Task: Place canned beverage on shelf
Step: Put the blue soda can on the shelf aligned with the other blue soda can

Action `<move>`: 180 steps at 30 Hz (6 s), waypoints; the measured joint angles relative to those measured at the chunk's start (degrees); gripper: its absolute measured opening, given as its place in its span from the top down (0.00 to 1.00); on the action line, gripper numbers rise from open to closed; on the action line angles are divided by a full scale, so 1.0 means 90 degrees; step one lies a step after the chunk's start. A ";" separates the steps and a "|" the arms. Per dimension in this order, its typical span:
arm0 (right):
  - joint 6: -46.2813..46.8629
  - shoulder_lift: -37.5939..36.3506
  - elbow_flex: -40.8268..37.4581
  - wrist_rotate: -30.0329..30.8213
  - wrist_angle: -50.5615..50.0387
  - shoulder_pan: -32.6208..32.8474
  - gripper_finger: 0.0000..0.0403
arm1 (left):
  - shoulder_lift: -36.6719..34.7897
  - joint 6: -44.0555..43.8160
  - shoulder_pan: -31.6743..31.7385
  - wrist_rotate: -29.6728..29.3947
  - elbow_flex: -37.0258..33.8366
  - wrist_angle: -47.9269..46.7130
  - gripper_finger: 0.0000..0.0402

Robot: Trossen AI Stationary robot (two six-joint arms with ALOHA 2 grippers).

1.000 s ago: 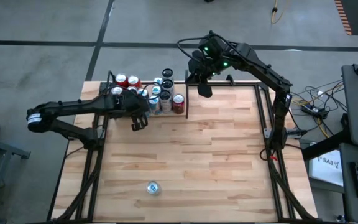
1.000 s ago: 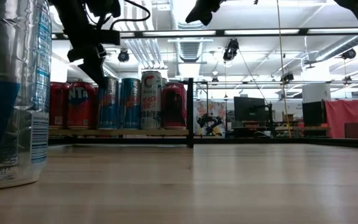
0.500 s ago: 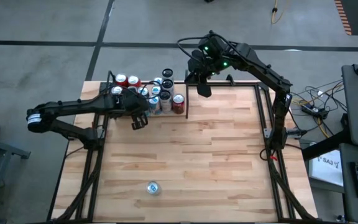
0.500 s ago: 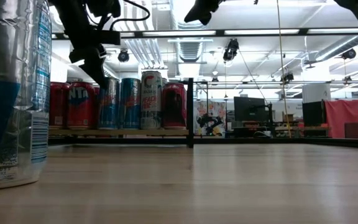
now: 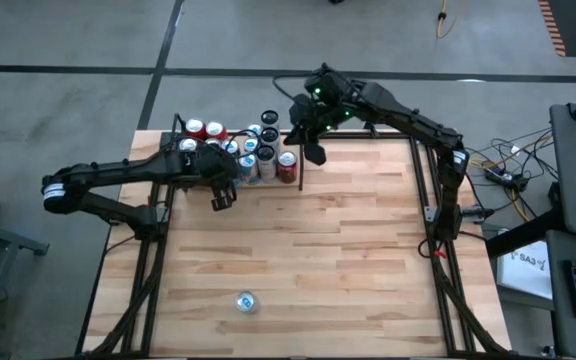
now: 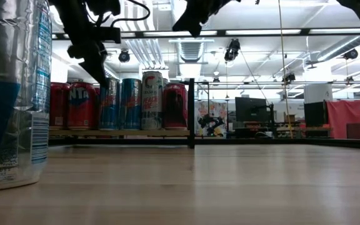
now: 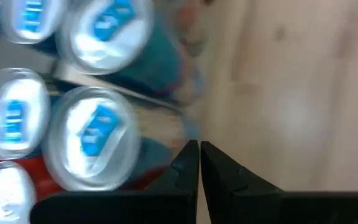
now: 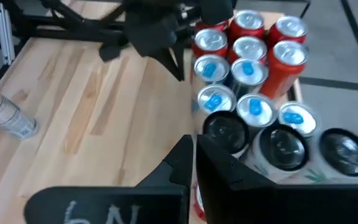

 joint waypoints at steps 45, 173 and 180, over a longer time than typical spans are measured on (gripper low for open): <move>-0.0156 -0.0012 -0.0507 0.0063 0.0121 -0.0008 0.98 | -0.0086 -0.0017 0.0219 -0.0424 -0.0440 0.0742 1.00; -0.0522 -0.0012 -0.0517 0.0061 -0.0219 -0.0261 0.98 | 0.1242 0.2290 0.2781 0.0731 0.1016 0.1682 1.00; -0.0397 -0.0012 -0.0519 0.0061 -0.0218 -0.0261 0.98 | 0.0808 0.1893 0.2727 0.0750 0.1423 0.1053 1.00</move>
